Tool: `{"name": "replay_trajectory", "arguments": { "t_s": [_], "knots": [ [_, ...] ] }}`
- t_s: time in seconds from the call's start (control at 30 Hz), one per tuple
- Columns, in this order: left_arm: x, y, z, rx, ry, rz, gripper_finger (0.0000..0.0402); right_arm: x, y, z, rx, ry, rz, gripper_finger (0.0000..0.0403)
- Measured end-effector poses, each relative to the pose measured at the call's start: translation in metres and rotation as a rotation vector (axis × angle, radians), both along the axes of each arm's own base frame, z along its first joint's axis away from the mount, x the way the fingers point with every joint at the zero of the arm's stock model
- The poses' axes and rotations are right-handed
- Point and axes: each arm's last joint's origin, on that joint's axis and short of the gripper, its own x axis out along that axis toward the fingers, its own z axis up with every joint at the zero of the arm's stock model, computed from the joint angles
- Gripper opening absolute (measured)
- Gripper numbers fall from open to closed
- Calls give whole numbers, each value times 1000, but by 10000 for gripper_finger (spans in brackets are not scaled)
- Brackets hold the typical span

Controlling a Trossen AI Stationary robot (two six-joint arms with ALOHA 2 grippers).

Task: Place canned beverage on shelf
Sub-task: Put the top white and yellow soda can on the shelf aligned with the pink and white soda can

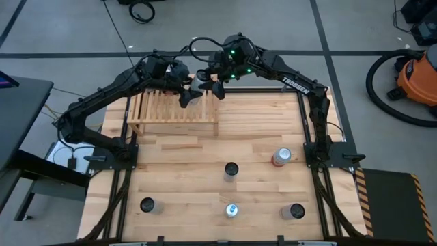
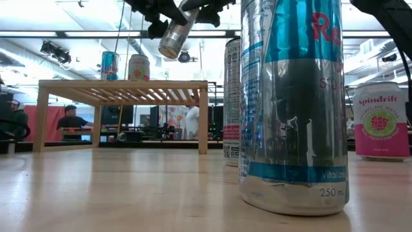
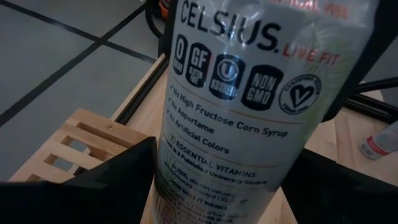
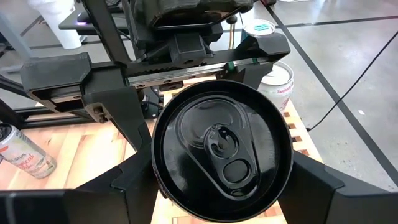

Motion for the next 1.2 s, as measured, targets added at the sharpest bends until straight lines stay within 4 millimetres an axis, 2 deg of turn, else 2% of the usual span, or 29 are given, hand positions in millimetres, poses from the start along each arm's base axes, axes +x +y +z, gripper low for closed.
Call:
{"name": "replay_trajectory", "arguments": {
  "t_s": [0.63, 0.97, 1.2],
  "knots": [
    [0, 0, 0, 32, 10, -11, 313, 0, 0, 0, -3, -2, -3, 266],
    [0, 0, 0, 49, 15, -20, 266, 0, 0, 0, -5, -2, -7, 267],
    [0, 1, 1, 88, 24, -14, 262, 0, -1, 0, -18, -2, -20, 292]
  ]
}}
